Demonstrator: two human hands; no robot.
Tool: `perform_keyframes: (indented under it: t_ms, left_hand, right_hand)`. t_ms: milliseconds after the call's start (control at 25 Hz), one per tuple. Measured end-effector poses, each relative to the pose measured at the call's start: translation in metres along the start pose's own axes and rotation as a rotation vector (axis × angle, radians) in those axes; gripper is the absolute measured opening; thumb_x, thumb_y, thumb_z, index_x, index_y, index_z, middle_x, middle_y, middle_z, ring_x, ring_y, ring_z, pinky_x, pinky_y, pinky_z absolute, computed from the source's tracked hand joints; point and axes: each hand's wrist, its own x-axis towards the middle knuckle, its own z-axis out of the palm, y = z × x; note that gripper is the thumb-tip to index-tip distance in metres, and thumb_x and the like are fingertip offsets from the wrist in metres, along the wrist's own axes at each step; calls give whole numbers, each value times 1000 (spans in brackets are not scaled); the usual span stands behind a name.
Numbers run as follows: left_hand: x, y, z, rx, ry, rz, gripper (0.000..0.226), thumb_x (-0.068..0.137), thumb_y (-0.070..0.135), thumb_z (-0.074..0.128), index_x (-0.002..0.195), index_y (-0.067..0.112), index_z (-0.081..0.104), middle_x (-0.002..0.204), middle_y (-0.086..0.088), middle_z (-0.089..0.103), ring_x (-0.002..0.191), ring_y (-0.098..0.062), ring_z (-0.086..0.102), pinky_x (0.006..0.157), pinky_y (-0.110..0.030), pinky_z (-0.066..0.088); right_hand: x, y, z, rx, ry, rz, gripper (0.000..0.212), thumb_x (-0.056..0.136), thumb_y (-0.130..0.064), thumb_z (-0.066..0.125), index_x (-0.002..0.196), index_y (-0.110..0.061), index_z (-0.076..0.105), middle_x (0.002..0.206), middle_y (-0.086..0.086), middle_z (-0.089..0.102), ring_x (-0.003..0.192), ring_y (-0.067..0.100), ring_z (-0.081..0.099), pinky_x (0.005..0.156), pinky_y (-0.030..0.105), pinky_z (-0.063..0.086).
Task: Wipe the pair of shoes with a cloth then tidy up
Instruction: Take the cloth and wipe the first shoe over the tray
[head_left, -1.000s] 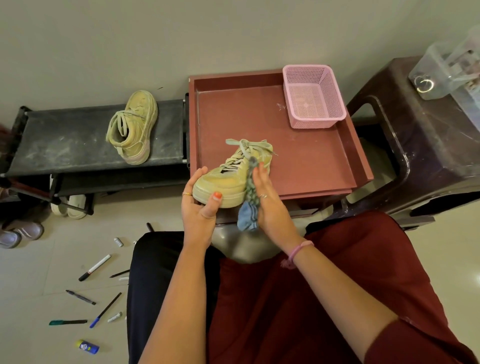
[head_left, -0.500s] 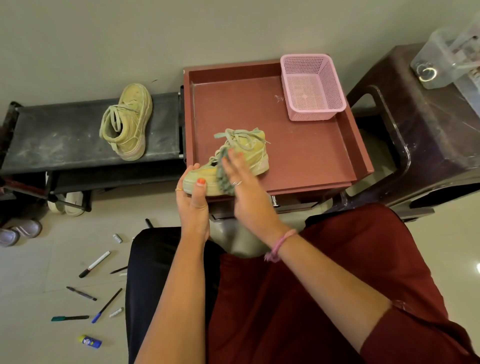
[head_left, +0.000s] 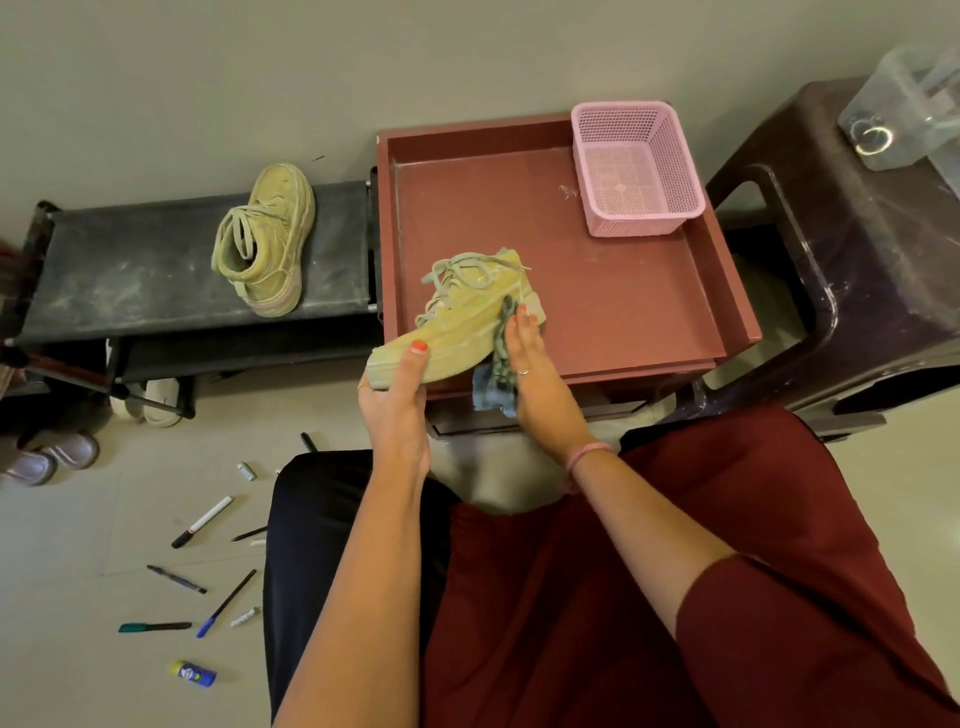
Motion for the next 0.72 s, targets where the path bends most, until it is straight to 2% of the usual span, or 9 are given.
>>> perform_keyframes:
  t_ms: [80, 200, 280, 400, 520, 600, 720]
  left_hand:
    - [-1, 1, 4, -3, 17, -6, 12, 90, 7, 62, 100, 12, 63, 91, 5, 74, 94, -10, 69, 94, -34, 52]
    - [6, 1, 2, -14, 37, -2, 13, 91, 11, 62, 104, 8, 64, 94, -1, 73, 91, -14, 70, 83, -31, 55]
    - [9, -1, 0, 15, 27, -15, 21, 91, 16, 63, 107, 2, 65, 96, -7, 72, 90, -18, 70, 77, -29, 56]
    - [9, -7, -1, -3, 27, -56, 26, 91, 20, 64, 107, -1, 66, 100, -12, 71, 95, -22, 68, 83, -32, 55]
    - [8, -8, 1, -43, 63, -81, 26, 91, 18, 63, 109, -1, 65, 102, -11, 71, 98, -21, 68, 83, -31, 55]
    - [8, -8, 1, -67, 87, -101, 23, 91, 17, 63, 110, 3, 64, 101, -8, 71, 98, -19, 67, 86, -32, 54]
    - [8, -7, 3, -90, 112, -127, 21, 91, 15, 63, 111, 10, 61, 104, -4, 69, 106, -17, 64, 97, -33, 50]
  right_hand:
    - [7, -5, 1, 99, 27, 99, 82, 81, 19, 40, 151, -8, 7, 159, 7, -5, 146, 21, -6, 118, 43, 13]
    - [-6, -58, 13, 234, 76, 117, 76, 83, 17, 38, 150, -7, 12, 159, 5, -1, 147, 17, -2, 119, 27, 5]
    - [-21, -78, 18, 199, 73, -76, 65, 87, 10, 34, 149, -4, 18, 158, 6, 6, 147, 18, 1, 120, 30, 7]
    - [-23, -59, 12, -49, 62, -366, 52, 92, 2, 28, 144, 5, 26, 154, 18, 21, 145, 28, 13, 118, 41, 20]
    - [-14, -37, 8, -223, 58, -490, 46, 100, 0, 15, 143, 4, 30, 153, 18, 24, 144, 30, 19, 116, 43, 24]
    - [-10, -26, 8, -189, 59, -455, 48, 101, -3, 10, 144, 2, 30, 153, 17, 23, 144, 28, 19, 117, 40, 22]
    - [-4, -5, 6, -36, 130, -157, 58, 91, 10, 30, 147, -4, 28, 156, 12, 18, 145, 22, 14, 117, 40, 21]
